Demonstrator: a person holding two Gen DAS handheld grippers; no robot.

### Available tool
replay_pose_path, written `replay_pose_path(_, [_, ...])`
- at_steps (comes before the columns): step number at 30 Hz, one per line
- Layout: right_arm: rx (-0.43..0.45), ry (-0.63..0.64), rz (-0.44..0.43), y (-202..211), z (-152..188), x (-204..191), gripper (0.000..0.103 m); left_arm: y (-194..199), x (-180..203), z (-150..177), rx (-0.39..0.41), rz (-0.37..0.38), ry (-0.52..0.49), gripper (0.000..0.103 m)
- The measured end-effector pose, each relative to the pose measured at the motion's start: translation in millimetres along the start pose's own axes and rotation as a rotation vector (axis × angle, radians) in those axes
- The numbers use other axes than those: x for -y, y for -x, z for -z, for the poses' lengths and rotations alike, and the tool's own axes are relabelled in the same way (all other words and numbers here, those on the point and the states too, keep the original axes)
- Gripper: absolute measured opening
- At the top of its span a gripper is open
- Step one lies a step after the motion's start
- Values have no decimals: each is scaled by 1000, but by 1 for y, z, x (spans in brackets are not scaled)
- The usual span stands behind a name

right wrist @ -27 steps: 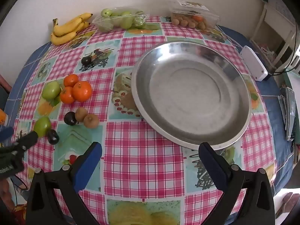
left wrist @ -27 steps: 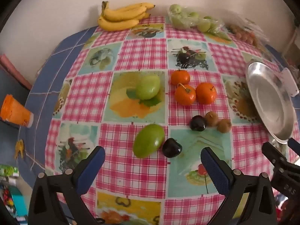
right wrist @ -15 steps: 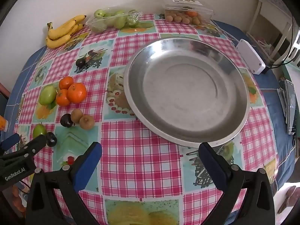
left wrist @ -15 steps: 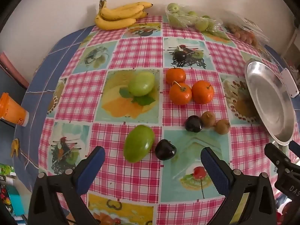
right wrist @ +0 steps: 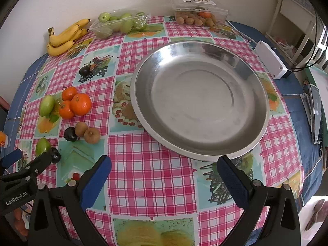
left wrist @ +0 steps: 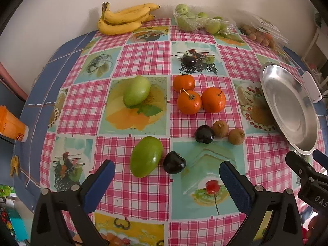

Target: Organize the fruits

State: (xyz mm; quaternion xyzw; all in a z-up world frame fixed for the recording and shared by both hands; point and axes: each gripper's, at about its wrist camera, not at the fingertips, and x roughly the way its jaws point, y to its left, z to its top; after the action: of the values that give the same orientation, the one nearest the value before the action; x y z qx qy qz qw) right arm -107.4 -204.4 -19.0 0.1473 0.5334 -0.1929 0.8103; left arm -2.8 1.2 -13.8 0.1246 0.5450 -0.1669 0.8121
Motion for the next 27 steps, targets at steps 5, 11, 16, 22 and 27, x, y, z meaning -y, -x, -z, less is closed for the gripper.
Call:
replay_pose_path(5, [-5,-8,0,-1,-1,0,102,-2,6,-1,-5,-1,1,103])
replay_pose_path(11, [-8,-10,-3,-2,-2,3,102,-4,7,-1,-8,-4,8,103])
replay_pose_path(16, [-8,-11,-3,-2,-1,3,102,-5,7,-1,-15,-5,17,103])
replay_pose_path(22, [-8,-12,-1,-3,-2,5,102,-5,7,-1,-15,-6,17,103])
replay_pose_path(27, [-7,-12,-2,-3,-1,5,102,-5,8,-2,-15,-7,17,103])
